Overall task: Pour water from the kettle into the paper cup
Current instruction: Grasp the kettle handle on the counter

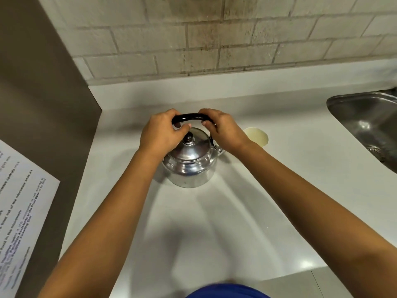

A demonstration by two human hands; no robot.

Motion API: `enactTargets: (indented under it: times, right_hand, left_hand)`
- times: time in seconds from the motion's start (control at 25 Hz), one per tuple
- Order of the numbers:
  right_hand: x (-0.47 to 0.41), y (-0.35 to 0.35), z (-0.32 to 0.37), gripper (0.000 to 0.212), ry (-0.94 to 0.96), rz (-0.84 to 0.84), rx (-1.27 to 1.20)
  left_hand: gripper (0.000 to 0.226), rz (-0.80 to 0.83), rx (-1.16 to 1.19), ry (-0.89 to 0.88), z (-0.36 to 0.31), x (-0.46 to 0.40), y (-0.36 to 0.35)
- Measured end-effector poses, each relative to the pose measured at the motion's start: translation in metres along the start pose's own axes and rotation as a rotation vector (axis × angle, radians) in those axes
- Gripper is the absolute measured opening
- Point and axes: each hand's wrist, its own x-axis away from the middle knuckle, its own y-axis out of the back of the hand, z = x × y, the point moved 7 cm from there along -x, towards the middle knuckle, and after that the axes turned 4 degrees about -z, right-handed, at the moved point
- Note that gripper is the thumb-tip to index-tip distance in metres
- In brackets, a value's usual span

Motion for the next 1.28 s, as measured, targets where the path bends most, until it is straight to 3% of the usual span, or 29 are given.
enactTargets:
  times: [0.08, 0.36, 0.76, 0.92, 1.12, 1.28]
  right_hand:
    - [0.002, 0.000, 0.000, 0.029, -0.004, -0.018, -0.001]
    - [0.006, -0.003, 0.005, 0.029, -0.071, -0.060, -0.052]
    - [0.010, 0.027, 0.043, 0.027, -0.010, -0.239, -0.169]
    - [0.036, 0.035, 0.035, 0.040, -0.076, -0.372, -0.242]
    - [0.088, 0.004, 0.006, 0.056, -0.155, -0.292, -0.171]
    - [0.097, -0.015, -0.012, 0.066, -0.207, -0.168, -0.347]
  left_hand:
    - [0.014, 0.022, -0.011, 0.062, 0.004, -0.007, -0.003]
    - [0.029, 0.111, 0.126, 0.272, 0.014, -0.016, -0.011]
    - [0.038, -0.017, 0.339, 0.268, -0.007, -0.010, 0.034]
    - [0.041, -0.072, 0.369, 0.258, -0.017, -0.008, 0.045]
    - [0.040, -0.112, 0.355, 0.274, -0.020, -0.004, 0.046]
    - [0.034, -0.120, 0.271, 0.266, -0.030, -0.007, 0.041]
